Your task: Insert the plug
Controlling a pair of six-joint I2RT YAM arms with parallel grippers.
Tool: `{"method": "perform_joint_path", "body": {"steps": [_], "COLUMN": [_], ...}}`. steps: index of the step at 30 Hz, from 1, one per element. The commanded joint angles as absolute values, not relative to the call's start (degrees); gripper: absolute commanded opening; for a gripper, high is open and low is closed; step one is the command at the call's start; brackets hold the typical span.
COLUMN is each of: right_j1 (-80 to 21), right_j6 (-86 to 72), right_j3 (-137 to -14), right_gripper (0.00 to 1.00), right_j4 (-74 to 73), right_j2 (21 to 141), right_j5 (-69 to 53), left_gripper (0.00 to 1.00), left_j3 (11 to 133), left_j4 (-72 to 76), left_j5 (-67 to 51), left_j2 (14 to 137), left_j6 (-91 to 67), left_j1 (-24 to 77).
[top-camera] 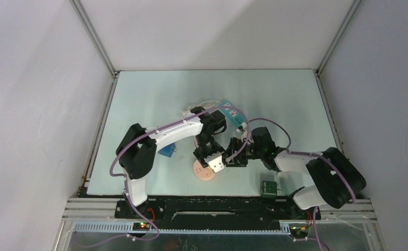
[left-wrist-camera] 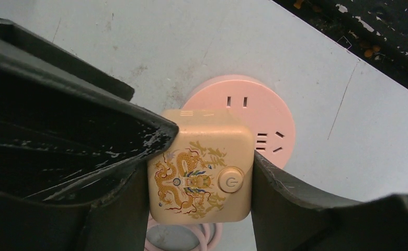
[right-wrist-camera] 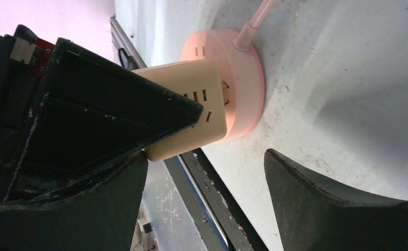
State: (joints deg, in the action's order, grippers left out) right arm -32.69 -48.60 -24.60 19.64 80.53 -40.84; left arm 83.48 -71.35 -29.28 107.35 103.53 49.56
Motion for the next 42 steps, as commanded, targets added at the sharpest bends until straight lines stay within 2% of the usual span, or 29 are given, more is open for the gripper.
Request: {"method": "perform_joint_path", "body": {"steps": [1, 14, 22, 30, 38, 42], "right_j1": [-34.4, -36.9, -39.2, -43.5, -44.0, -44.5], "right_j6": [-55.0, -60.3, -65.7, -70.2, -67.8, -68.5], "right_j3": [-25.1, -25.7, -25.6, -19.7, -19.8, -19.9], "right_gripper": [0.83, 0.83, 0.81, 0.81, 0.82, 0.81], "right_j4": [36.8, 40.5, 48.1, 62.0, 53.3, 53.7], "right_j2": [84.9, 89.1, 92.4, 91.5, 88.0, 88.0], "right_j5": [-42.2, -34.5, -30.6, -20.2, -15.8, -13.2], "left_gripper": [0.0, 0.0, 0.0, 0.0, 0.0, 0.0], "left_j3": [81.9, 79.9, 79.6, 79.7, 79.2, 78.0], "left_j4": [-70.3, -67.6, -66.7, -66.9, -66.7, -65.1], "left_j5": [-23.5, -22.4, -20.7, -21.1, -19.2, -18.6], "left_j2": [112.7, 113.2, 113.7, 113.7, 114.2, 113.7], "left_j6": [103.0, 103.2, 102.4, 102.2, 101.1, 100.4], "left_j1": [48.5, 48.4, 48.3, 48.2, 47.7, 47.7]}}
